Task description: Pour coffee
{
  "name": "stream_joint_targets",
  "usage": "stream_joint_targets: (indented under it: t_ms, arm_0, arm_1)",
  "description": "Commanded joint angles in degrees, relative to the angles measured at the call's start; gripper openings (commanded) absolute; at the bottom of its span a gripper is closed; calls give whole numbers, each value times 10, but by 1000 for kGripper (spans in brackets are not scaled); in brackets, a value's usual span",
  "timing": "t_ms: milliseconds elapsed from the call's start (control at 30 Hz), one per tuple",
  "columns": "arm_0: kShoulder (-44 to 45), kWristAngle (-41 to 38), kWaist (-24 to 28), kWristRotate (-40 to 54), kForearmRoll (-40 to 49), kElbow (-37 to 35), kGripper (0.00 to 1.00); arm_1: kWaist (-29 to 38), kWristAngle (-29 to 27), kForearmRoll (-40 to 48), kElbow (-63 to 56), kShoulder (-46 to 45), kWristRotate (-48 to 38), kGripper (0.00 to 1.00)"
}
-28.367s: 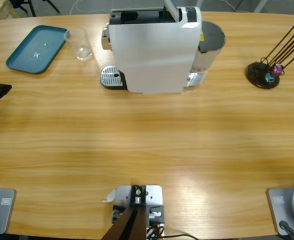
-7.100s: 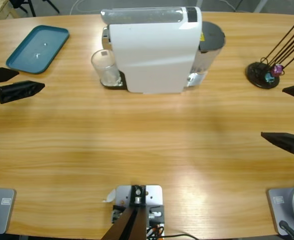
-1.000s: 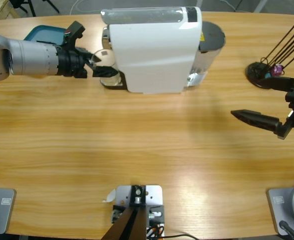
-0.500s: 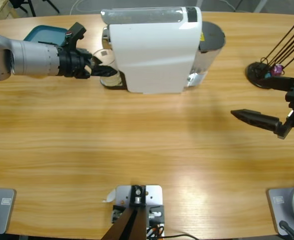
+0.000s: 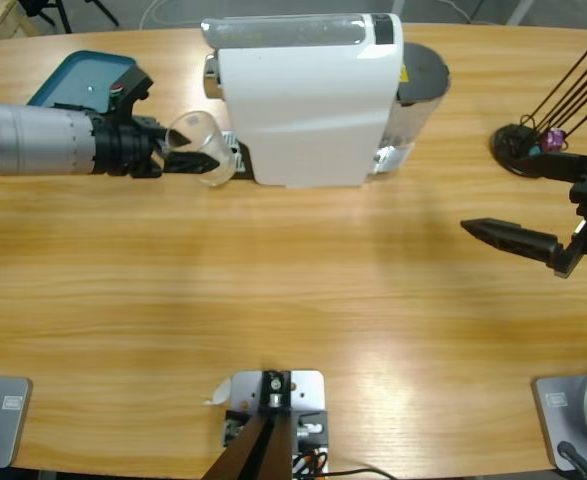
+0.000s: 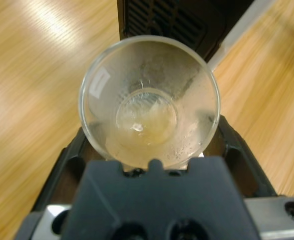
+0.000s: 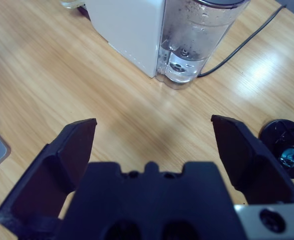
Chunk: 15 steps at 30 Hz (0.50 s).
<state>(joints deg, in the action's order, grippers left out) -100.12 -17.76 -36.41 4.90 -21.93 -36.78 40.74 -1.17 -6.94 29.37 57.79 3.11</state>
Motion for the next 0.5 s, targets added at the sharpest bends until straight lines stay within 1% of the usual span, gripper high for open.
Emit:
stream_joint_targets:
  t_ms: [33, 267, 400, 500]
  arm_0:
    - [69, 67, 35, 8, 20, 40, 89]
    - [123, 88, 119, 8, 54, 34, 89]
    - [121, 116, 167, 6, 52, 27, 89]
    - [100, 123, 226, -39, 38, 18, 89]
  arm_1:
    - [3, -8, 8, -20, 2, -6, 1000]
    - [3, -8, 10, -21, -3, -7, 1000]
    - [3, -8, 12, -21, -3, -7, 1000]
    - [3, -8, 14, -22, -2, -7, 1000]
